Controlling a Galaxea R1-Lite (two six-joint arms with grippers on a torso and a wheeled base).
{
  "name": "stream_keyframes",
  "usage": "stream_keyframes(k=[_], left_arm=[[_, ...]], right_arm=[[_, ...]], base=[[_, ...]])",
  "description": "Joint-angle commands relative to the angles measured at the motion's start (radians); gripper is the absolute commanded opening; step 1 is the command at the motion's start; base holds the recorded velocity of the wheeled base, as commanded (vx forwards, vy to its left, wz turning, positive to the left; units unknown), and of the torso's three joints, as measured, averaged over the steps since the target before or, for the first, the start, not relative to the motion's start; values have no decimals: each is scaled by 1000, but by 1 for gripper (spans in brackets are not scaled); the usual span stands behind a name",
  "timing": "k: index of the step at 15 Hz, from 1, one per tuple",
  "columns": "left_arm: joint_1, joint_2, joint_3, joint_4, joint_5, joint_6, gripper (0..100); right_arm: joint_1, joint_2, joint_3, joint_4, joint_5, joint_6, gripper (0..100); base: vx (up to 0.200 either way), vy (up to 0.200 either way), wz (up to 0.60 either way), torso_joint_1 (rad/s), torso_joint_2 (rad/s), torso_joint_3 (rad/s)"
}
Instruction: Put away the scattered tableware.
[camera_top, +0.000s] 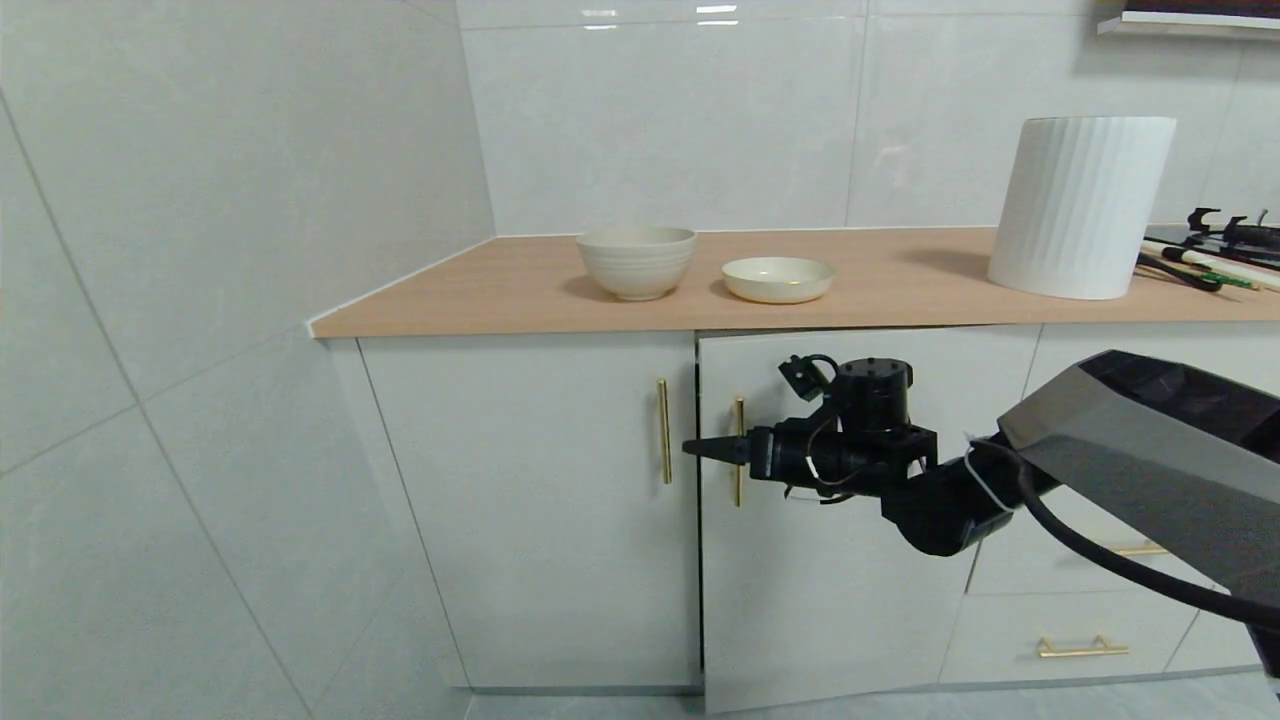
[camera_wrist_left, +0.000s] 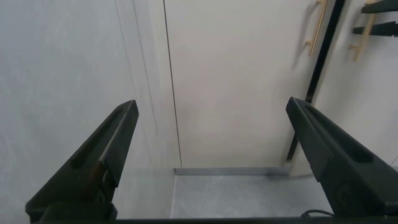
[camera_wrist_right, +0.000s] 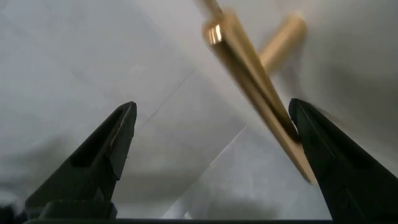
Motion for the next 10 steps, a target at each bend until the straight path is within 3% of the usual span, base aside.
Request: stream_keyframes(k=[1,3,10], left_arm=[[0,0,0,0,0,0,100],[0,0,0,0,0,0,100],[0,0,0,0,0,0,100]], right_arm=[[-1,-46,41,0,34,-1,100],[1,-65,69,-2,46,-1,100],[12,-230,417,-200,120,0,100]], base=[[0,0,0,0,0,0],[0,0,0,0,0,0],[0,0,0,0,0,0]])
